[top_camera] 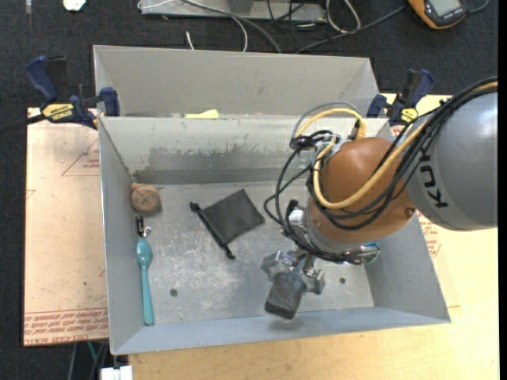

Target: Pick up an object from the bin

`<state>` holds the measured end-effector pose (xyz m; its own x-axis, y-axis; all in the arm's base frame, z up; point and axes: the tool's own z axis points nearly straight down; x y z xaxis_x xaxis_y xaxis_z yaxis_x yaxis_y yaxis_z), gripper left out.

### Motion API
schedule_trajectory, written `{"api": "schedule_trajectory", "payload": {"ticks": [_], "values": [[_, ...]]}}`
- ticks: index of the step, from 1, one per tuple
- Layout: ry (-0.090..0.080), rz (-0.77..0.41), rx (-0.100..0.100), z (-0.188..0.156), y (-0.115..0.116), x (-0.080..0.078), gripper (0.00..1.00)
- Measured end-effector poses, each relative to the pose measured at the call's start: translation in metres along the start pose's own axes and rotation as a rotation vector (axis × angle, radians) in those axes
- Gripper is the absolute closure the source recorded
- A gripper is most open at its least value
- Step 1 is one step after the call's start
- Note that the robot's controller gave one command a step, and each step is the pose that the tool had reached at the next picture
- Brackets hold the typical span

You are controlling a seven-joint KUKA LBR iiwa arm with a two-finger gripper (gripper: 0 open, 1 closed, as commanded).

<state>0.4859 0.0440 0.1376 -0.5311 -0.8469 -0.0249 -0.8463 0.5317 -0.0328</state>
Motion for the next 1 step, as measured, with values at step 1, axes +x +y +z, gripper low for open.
{"api": "schedule_trajectory", "payload": {"ticks": [1], "values": [[-0.006,-0.154,0.009,0.0655,0.0083,0.0011,1.0]]}}
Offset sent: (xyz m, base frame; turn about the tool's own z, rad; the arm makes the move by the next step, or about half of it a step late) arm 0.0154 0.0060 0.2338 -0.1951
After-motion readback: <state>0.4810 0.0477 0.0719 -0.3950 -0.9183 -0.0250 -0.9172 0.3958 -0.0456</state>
